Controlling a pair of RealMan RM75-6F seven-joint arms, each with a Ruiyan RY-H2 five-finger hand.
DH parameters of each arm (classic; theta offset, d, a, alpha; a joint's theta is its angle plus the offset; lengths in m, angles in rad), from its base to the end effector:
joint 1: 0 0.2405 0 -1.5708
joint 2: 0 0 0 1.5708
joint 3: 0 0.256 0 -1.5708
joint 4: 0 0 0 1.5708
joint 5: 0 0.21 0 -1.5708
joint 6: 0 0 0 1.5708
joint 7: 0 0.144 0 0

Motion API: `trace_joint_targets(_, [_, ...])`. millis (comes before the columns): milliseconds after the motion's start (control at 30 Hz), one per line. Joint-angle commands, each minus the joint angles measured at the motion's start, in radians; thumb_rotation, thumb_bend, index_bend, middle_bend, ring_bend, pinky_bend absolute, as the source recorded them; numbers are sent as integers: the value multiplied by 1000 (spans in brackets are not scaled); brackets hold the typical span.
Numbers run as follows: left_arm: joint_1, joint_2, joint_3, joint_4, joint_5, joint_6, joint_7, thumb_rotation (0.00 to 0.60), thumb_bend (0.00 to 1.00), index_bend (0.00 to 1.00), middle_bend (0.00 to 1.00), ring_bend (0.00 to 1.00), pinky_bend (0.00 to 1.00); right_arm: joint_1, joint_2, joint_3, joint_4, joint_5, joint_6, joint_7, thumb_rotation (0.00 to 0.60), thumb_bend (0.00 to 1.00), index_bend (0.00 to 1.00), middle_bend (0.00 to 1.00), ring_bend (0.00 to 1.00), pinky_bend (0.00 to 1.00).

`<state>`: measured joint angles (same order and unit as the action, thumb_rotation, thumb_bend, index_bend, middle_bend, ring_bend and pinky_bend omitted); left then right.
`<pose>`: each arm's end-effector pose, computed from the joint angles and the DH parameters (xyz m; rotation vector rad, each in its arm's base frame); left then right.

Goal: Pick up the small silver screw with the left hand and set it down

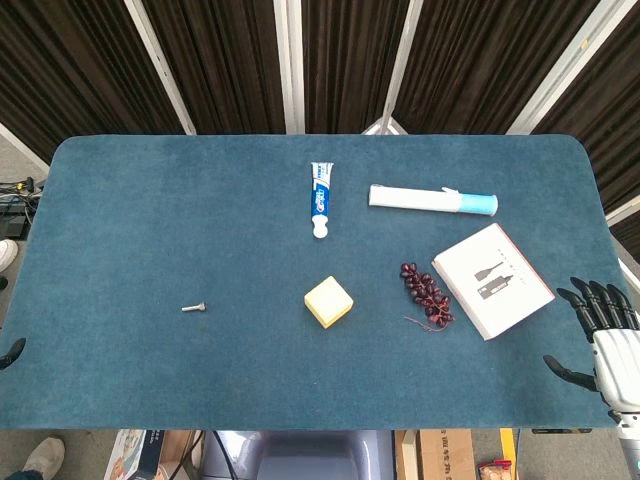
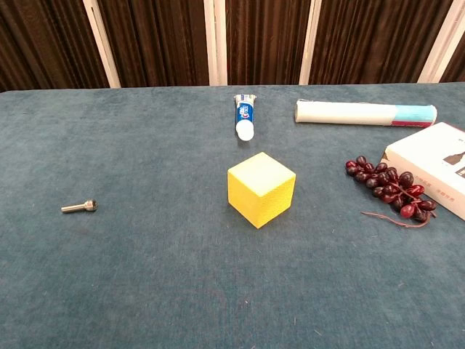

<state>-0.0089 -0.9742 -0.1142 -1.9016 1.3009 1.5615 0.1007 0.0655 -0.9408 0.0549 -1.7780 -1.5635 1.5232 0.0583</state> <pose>-0.2932 0.1647 0.2047 -1.1141 -0.9653 -0.8564 -0.2812 -0.1741 0.2006 1.3977 -0.8907 0.9924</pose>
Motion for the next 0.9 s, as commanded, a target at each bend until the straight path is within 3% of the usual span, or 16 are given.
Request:
trace_joint_targets(33, [0, 0, 2, -1, 4, 0, 3, 600, 336, 121, 63, 0, 0, 2, -2, 0, 1, 1, -4, -4, 600, 152, 186, 109, 62, 0])
trace_joint_targets(367, [8, -11, 18, 9, 71, 26, -9, 600, 335, 123, 64, 0, 0, 3, -3, -3, 1, -6, -7, 8, 600, 151, 186, 108, 62, 0])
trace_joint_targets(900, [-49, -31, -14, 51, 27, -65, -46, 600, 336, 147, 68, 0, 0, 10, -2, -5, 2, 8, -34, 8, 600, 152, 186, 108, 62, 0])
